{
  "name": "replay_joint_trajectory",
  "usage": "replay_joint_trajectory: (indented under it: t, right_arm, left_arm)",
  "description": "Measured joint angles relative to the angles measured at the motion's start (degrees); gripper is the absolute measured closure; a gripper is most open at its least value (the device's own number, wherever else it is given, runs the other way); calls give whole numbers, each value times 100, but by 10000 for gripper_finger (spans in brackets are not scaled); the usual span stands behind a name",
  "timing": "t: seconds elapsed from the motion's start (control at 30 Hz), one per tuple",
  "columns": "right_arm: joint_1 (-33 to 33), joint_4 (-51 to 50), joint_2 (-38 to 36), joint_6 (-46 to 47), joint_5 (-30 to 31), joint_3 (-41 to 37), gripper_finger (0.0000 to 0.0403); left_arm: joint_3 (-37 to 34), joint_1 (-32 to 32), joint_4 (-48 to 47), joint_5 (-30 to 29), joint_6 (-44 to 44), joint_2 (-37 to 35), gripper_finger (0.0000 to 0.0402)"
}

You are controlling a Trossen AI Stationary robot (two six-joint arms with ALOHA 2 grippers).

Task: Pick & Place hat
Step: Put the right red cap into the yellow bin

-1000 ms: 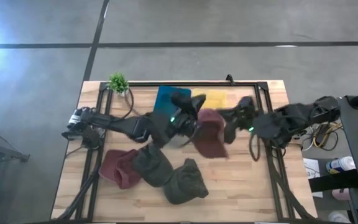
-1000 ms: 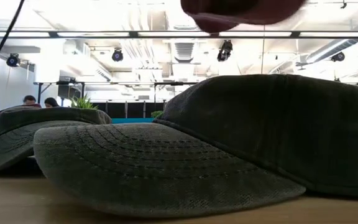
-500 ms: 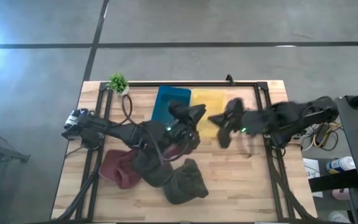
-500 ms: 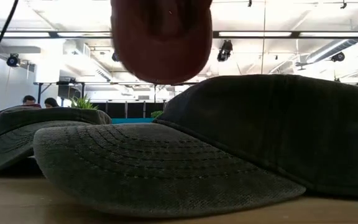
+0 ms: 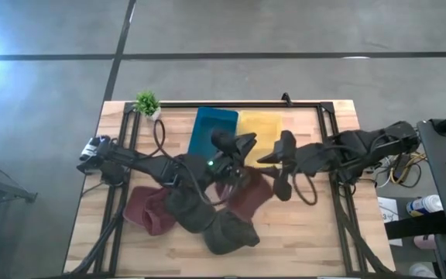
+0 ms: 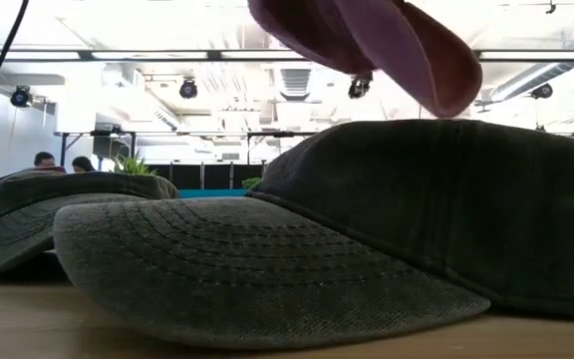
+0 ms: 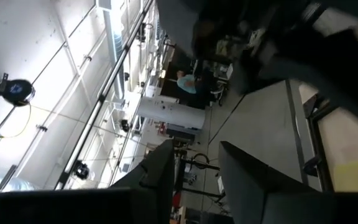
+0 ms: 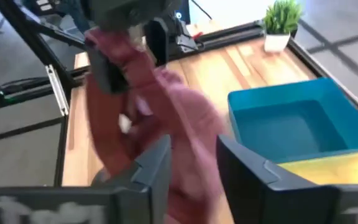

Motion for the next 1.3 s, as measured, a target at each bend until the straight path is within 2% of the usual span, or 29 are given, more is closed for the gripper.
replay_joint_trajectory:
  t: [0.13, 0.27, 0.47, 0.67, 0.8, 0.9, 1.17, 1.3]
  right_arm:
    - [0, -10, 66, -197, -187, -16, 233]
    - [-4, 171, 159, -546, -366, -11, 211]
    - [-80, 638, 357, -1080, -888, -16, 204]
    - [-142, 679, 470, -1361, -1107, -19, 205]
    - [-223, 826, 541, -1366, -1618, -15, 214]
    - [-254, 974, 666, -1403, -1782, -19, 227]
    - [-284, 1022, 722, -1531, -1975, -24, 269]
    - [-284, 1022, 713, -1554, -1987, -24, 308]
  left_arm:
    - [-31, -51, -151, 29, -143, 2, 282]
    - [-96, -113, -171, 27, -208, 7, 282]
    - [-164, -229, -174, 85, -336, 8, 282]
    - [-170, -329, -172, 84, -425, 9, 282]
    - [-175, -380, -172, 85, -478, 9, 282]
    - [-175, -421, -172, 85, -481, 9, 282]
    - [-177, -546, -166, 85, -513, 9, 282]
    - [-177, -581, -156, 89, -552, 9, 282]
